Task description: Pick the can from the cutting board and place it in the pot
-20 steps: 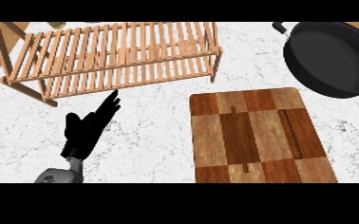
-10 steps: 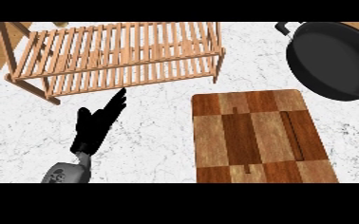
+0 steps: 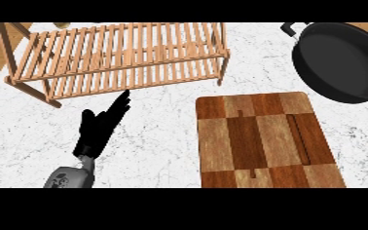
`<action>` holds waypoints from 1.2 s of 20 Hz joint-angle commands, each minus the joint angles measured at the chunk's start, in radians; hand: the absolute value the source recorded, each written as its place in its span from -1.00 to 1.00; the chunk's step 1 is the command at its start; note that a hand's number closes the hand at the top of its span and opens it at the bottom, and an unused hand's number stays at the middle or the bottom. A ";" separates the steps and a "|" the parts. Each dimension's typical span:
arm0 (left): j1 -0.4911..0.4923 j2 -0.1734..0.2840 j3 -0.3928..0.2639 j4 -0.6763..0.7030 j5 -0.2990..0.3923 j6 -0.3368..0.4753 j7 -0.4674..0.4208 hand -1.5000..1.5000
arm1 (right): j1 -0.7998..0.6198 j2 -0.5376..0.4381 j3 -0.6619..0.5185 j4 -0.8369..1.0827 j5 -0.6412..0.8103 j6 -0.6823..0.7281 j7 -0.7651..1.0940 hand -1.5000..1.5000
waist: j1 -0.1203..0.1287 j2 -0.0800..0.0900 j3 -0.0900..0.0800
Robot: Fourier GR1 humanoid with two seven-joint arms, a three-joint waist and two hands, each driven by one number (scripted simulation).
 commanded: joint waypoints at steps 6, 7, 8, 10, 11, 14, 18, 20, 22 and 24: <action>-0.013 -0.010 0.007 0.010 0.004 -0.023 -0.009 0.00 | -0.303 -0.041 0.134 -0.076 0.142 -0.031 0.332 1.00 | 0.014 0.001 -0.002; 0.021 0.013 0.002 -0.036 0.005 -0.041 0.000 0.00 | -0.287 -0.045 0.156 -0.058 0.180 -0.039 0.289 1.00 | 0.015 0.001 -0.001; -0.038 -0.014 0.010 0.044 -0.006 -0.021 -0.011 0.00 | -0.344 -0.006 0.176 -0.062 0.197 -0.053 0.346 1.00 | 0.013 0.004 -0.001; -0.001 -0.015 0.007 0.022 -0.013 -0.017 -0.023 0.00 | -0.364 0.012 0.213 -0.091 0.237 -0.065 0.403 1.00 | 0.010 0.001 -0.002; -0.031 0.018 0.045 0.082 0.006 -0.054 -0.057 0.00 | -0.380 0.052 0.225 -0.066 0.257 -0.089 0.403 1.00 | 0.010 0.004 -0.001; -0.001 0.020 0.036 0.050 0.019 -0.077 -0.059 0.00 | -0.480 0.074 0.274 -0.011 0.333 -0.112 0.461 1.00 | 0.028 0.008 -0.001; -0.002 0.002 0.033 0.048 0.009 -0.062 -0.055 0.00 | -0.555 0.107 0.328 0.024 0.415 -0.102 0.483 1.00 | 0.026 0.008 -0.001; -0.032 -0.014 0.003 0.001 -0.005 -0.044 0.022 0.00 | -0.545 0.134 0.401 0.023 0.506 -0.195 0.529 1.00 | 0.036 0.010 0.000; -0.059 -0.038 -0.001 0.040 -0.022 -0.022 0.000 0.00 | -0.560 0.121 0.453 0.058 0.582 -0.236 0.564 1.00 | 0.047 0.021 0.000; -0.005 -0.009 0.009 0.012 -0.009 -0.049 -0.022 0.00 | -0.573 0.168 0.510 0.071 0.650 -0.263 0.632 1.00 | 0.050 0.014 -0.001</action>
